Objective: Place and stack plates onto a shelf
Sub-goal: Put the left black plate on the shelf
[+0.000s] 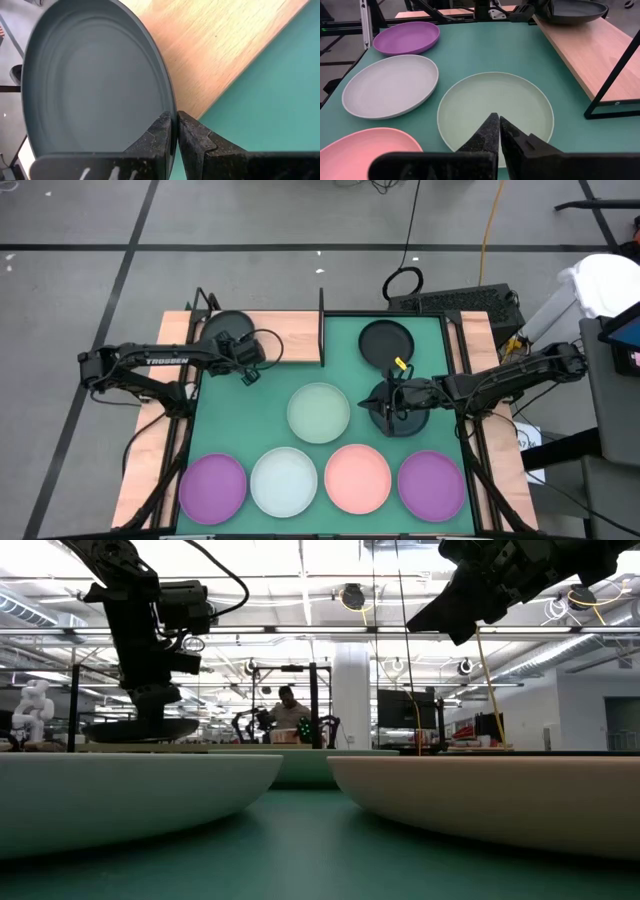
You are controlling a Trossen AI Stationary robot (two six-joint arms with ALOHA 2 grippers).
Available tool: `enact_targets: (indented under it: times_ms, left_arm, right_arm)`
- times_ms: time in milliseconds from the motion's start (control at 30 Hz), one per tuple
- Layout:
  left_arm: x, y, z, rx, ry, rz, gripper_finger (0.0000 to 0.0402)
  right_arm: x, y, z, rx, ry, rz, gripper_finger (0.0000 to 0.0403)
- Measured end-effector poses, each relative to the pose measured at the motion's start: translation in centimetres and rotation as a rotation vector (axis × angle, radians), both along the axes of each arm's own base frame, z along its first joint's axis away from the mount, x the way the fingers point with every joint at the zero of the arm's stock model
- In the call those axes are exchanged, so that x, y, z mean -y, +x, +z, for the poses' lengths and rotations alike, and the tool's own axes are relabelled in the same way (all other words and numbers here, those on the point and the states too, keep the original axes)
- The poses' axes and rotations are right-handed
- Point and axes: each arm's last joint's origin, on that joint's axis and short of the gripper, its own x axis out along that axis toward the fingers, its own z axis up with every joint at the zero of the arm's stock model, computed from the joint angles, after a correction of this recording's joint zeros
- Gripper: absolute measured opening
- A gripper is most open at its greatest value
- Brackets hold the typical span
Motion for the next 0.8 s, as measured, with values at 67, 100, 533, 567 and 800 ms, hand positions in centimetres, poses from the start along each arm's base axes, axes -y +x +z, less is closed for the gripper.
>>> enact_targets:
  times_ms: [67,100,533,567,800]
  left_arm:
    - [0.00,0.00,0.00,0.003,0.000,0.004,0.0033]
    - [0.01,0.00,-0.01,0.005,-0.002,0.008,0.0034]
    - [-0.09,-0.05,0.06,0.001,0.037,0.033,0.0107]
    - [-0.09,-0.05,0.06,0.000,0.041,0.035,0.0108]
    - [0.18,0.05,0.45,0.017,0.046,0.019,0.0108]
  right_arm:
    - [0.00,0.00,0.00,0.000,0.000,0.000,0.0000]
    - [0.00,0.00,0.00,0.000,0.000,0.000,0.0000]
    - [0.00,0.00,0.00,0.000,0.001,0.001,0.0000]
    - [0.00,0.00,0.00,0.000,0.001,0.001,0.0000]
    - [0.04,0.00,0.01,0.002,-0.013,-0.010,0.0000]
